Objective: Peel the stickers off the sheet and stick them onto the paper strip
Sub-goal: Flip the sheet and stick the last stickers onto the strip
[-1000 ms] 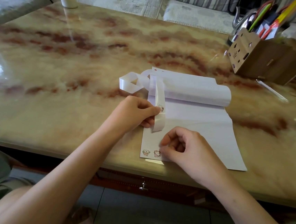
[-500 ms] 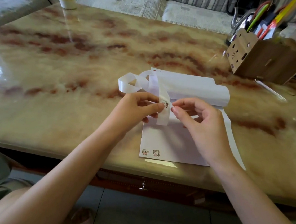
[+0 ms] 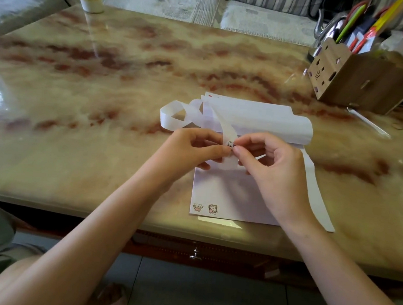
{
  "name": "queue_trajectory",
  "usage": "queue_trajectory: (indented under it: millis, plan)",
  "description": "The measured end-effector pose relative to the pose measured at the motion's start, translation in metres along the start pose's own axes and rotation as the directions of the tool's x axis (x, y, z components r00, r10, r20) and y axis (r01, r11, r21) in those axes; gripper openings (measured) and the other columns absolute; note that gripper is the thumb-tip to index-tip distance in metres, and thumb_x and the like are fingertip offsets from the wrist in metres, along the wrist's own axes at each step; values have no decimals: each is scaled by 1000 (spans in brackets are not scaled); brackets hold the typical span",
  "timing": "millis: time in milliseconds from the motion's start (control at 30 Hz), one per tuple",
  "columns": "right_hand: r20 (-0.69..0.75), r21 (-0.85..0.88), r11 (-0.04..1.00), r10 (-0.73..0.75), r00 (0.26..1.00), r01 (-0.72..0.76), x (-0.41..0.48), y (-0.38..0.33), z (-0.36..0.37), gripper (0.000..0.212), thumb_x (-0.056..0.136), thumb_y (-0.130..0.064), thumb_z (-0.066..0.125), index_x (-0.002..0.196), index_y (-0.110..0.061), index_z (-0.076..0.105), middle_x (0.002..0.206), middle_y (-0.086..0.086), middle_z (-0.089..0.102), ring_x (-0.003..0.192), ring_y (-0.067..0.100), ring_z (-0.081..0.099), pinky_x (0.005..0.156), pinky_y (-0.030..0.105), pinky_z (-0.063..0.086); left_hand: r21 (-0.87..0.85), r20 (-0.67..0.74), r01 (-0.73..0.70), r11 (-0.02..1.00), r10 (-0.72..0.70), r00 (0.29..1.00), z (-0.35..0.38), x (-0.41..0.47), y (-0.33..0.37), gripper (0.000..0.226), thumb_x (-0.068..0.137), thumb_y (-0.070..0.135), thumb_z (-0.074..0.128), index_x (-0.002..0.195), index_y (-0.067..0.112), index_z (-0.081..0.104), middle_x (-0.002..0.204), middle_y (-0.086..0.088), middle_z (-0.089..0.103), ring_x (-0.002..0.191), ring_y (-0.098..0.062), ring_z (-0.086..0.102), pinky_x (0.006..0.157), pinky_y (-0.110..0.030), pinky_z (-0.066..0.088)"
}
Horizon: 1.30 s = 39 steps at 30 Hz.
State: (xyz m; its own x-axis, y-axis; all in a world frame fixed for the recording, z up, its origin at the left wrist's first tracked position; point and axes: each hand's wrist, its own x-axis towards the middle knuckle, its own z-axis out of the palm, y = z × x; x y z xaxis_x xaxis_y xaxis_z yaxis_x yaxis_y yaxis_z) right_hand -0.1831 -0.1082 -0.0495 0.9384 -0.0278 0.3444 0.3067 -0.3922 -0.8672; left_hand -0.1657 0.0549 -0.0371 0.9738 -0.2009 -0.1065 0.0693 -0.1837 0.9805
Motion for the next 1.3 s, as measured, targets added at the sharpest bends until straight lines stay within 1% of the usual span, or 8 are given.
queue_trajectory:
  millis: [100,300,433,567,700,967,1133,1300]
  plan:
    - [-6,-19,1000,-17,1000,16,-1,1,0,6,85,-15,71,91,-16,71,79,-7,70,73,10,65,68,35,57,3,11,3,1000,-4,1000,0,0,0,12,83,18,72,95,16,73,89,1,74,74,0,67,63,-12,50]
    - [14,-38,999,-28,1000,29,0,3,-1,4,85,-16,70,89,-16,71,78,-8,70,72,9,65,66,23,53,30,34,9,1000,-10,999,0,0,-1,14,83,18,72,97,14,73,93,-2,75,76,0,67,63,-12,50]
    - [25,-43,998,-41,999,42,1,4,-2,4,85,-14,70,87,-18,70,80,-7,70,73,9,64,67,28,55,44,46,20,999,-22,999,0,0,1,16,84,19,72,98,14,73,88,3,74,76,-1,68,63,-13,51]
    - [41,-81,993,-81,996,84,0,4,-3,7,86,-13,70,89,-19,69,78,-11,69,71,9,65,66,31,57,40,33,28,999,-29,999,2,-2,4,15,89,33,63,91,22,74,87,7,76,80,-3,70,62,-12,51]
    - [55,-139,978,-147,988,153,-1,4,-3,6,85,-13,70,90,-17,70,79,-13,68,73,9,65,66,27,55,-7,-6,31,999,-31,999,4,-3,4,22,96,27,55,84,20,73,81,6,75,74,-2,69,56,-9,46]
    - [62,-234,922,-302,951,308,-3,7,-3,5,85,-8,69,89,-10,70,81,-4,70,73,11,64,62,27,52,-19,-48,39,999,-40,998,5,-1,1,21,94,25,59,83,14,74,83,1,76,73,-5,70,56,-10,47]
    - [75,-303,892,-328,942,335,-5,7,-4,4,85,-12,69,89,-14,69,84,-6,69,75,10,64,61,32,54,-12,-58,41,999,-42,997,6,0,-1,22,93,23,60,78,16,74,77,4,76,70,-4,70,55,-11,47]
    - [79,-338,881,-323,943,330,-4,6,-3,3,84,-14,70,86,-14,67,91,-4,61,81,14,60,61,38,52,5,-68,37,999,-37,997,6,1,-3,21,93,23,60,80,15,75,80,0,76,70,-5,69,54,-12,48]
